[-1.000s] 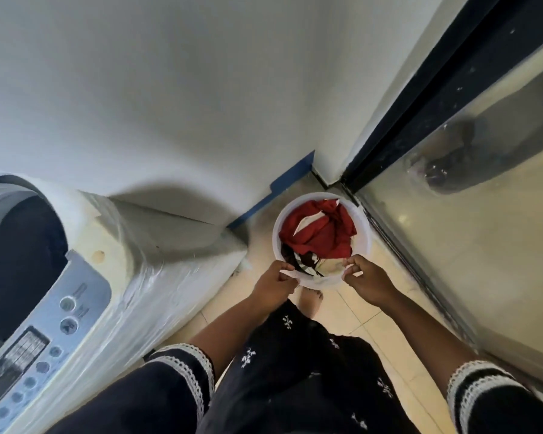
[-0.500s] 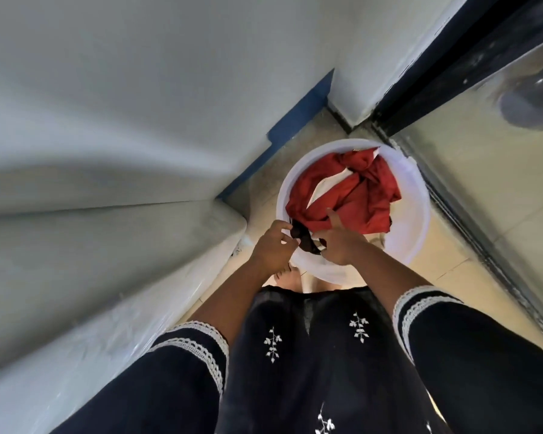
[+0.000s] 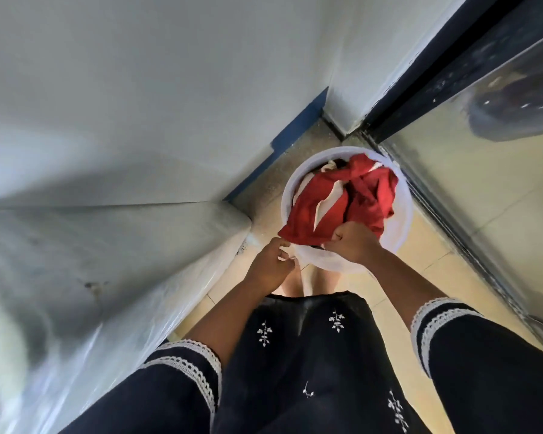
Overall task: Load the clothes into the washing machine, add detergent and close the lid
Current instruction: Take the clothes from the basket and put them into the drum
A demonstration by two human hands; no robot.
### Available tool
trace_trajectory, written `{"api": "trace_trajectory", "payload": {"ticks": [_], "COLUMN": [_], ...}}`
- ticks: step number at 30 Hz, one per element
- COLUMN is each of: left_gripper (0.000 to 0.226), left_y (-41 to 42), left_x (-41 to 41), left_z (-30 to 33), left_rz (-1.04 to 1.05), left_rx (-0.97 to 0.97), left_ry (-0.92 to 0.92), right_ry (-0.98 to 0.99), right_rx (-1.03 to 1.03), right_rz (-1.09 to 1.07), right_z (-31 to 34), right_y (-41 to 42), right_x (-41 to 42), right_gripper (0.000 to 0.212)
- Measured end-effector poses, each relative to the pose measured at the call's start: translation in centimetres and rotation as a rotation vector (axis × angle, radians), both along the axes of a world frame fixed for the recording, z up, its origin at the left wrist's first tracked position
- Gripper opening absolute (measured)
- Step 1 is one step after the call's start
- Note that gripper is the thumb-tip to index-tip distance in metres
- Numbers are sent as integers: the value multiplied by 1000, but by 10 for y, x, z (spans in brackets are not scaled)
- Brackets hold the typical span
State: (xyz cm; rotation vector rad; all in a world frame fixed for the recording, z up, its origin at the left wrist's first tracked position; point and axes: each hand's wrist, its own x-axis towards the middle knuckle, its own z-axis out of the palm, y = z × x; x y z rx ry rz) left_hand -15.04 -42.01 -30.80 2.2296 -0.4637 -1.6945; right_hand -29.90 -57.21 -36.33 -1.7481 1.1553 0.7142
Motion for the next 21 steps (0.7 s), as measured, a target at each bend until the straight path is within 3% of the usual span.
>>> {"api": "trace_trajectory", "payload": {"ticks": [2, 7, 9, 11, 14, 17, 19, 21], "left_gripper": [48, 107, 113, 95, 49, 18, 19, 36], "left_y": [1, 8, 12, 20, 35, 49, 57, 66], "left_x": [-2, 0, 0, 0, 1, 9, 15, 20], "left_z": [31, 106, 136, 165, 197, 229, 248, 268], "left_rz": [-31, -136, -117, -103, -153, -36, 150, 380], "left_rx": [-65, -226, -276, -353, -435, -465, -450, -424], "left_ry": [5, -72, -106, -176, -340, -462, -502, -457], "right_ry": [-83, -326, -462, -595, -757, -811, -808, -821], "right_rx": [23, 114, 195, 253, 260, 82, -116, -189], "right_rz": [-118, -310, -383, -412, -413, -376, -324, -255], "right_z": [51, 164, 208, 249, 295, 317, 325, 328], "right_y": [7, 45, 58, 69, 76, 84, 88, 94], "right_x": [5, 21, 29, 35, 41, 37, 30, 18], "right_gripper": [44, 44, 44, 40, 10, 37, 48, 55]}}
